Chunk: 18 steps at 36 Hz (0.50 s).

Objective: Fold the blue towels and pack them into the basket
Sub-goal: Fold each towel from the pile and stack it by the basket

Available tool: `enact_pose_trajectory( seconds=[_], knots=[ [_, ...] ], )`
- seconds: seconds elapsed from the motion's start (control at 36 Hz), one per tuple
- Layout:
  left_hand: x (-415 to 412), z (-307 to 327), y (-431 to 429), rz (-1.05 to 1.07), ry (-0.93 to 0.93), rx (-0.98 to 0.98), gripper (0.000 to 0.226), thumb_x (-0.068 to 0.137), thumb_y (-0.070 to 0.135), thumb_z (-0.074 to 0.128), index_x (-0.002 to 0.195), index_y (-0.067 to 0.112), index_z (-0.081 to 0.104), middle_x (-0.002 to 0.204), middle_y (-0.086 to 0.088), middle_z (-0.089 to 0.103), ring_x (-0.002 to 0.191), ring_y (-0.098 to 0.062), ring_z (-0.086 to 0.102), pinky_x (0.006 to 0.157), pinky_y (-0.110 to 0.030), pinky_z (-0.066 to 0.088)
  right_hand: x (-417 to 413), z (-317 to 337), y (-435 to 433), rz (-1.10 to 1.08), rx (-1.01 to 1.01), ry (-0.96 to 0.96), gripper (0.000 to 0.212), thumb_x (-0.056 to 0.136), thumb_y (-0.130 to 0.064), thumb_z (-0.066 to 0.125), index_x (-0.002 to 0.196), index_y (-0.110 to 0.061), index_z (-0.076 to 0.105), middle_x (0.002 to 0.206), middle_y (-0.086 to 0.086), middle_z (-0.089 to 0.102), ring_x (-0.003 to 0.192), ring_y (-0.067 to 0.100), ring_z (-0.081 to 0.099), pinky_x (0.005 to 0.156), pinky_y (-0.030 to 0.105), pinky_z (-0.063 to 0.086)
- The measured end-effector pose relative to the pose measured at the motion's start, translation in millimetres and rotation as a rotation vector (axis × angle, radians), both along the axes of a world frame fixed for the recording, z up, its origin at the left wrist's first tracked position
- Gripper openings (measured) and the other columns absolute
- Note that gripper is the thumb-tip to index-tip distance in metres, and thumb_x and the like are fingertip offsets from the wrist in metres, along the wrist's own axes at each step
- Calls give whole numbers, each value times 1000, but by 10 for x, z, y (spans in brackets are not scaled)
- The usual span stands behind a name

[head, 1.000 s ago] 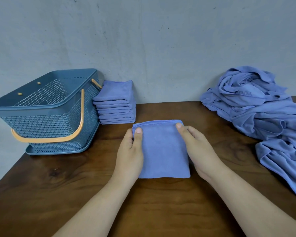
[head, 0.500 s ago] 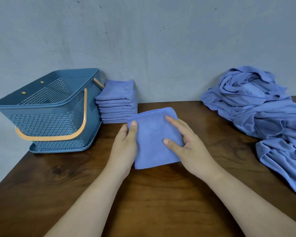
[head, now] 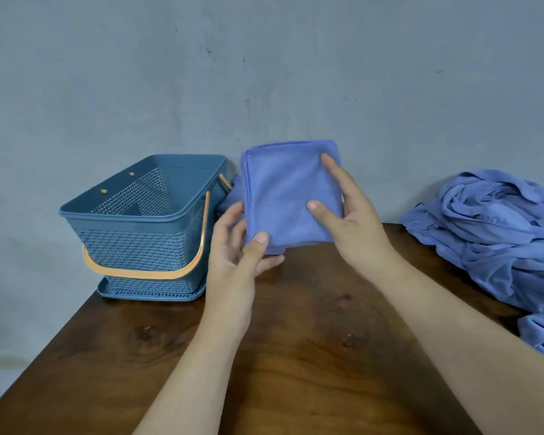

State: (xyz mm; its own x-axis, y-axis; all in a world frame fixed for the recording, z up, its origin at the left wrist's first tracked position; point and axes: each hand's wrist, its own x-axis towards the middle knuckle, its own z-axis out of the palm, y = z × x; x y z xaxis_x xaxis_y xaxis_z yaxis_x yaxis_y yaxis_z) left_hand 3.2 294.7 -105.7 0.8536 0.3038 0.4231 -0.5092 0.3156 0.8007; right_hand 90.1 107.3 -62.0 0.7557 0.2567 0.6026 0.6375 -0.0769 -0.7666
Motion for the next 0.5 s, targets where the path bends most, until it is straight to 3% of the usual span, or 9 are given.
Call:
enact_pose_trajectory(
  seconds=[0.08, 0.17, 0.19, 0.25, 0.31, 0.36, 0.5],
  knots=[
    [34, 13, 107, 41, -4, -154, 56, 102, 25, 68, 154, 27, 47, 152, 3, 60, 135, -27, 64, 89, -49, 63, 384, 225, 422, 11, 158, 42, 65, 101, -17, 70, 158, -34, 44, 161, -20, 45, 148, -1, 41, 124, 33, 36],
    [82, -69, 144, 99, 114, -210, 52, 98, 30, 64, 149, 27, 52, 145, 3, 65, 128, -25, 68, 84, -47, 64, 840, 360, 855, -61, 224, 173, 64, 101, -9, 68, 158, -23, 44, 159, -10, 47, 141, 3, 49, 115, 26, 43],
    [95, -104, 143, 105, 151, -208, 51, 96, 32, 63, 146, 26, 54, 143, 2, 66, 125, -25, 70, 81, -46, 64, 976, 359, 971, -92, 197, 252, 64, 101, -9, 67, 159, -21, 44, 158, -7, 46, 135, 8, 51, 108, 29, 50],
    [122, -158, 134, 110, 202, -173, 49, 94, 36, 64, 142, 27, 56, 140, 0, 67, 119, -25, 72, 78, -45, 64, 1157, 269, 1135, -98, 84, 495, 63, 101, -12, 67, 158, -24, 44, 152, 1, 48, 116, 16, 57, 78, 32, 60],
    [145, -209, 119, 104, 238, -122, 49, 93, 38, 65, 140, 28, 57, 137, -1, 68, 115, -24, 74, 75, -44, 65, 1261, 123, 1205, -98, -47, 689, 60, 101, -13, 68, 155, -23, 45, 137, 7, 53, 95, 15, 57, 61, 27, 52],
    [164, -245, 110, 88, 275, -71, 49, 93, 41, 65, 140, 29, 57, 132, -1, 68, 110, -23, 75, 73, -43, 65, 1384, 8, 1207, -138, -106, 725, 58, 100, -14, 68, 154, -21, 48, 126, 7, 56, 83, 12, 54, 59, 25, 49],
    [177, -312, 89, 14, 342, 12, 54, 92, 46, 66, 142, 30, 55, 123, 1, 71, 108, -23, 76, 74, -43, 66, 1532, -33, 1148, -159, -192, 655, 60, 98, -20, 68, 154, -27, 50, 130, 5, 58, 84, 13, 56, 59, 27, 48]
  ],
)
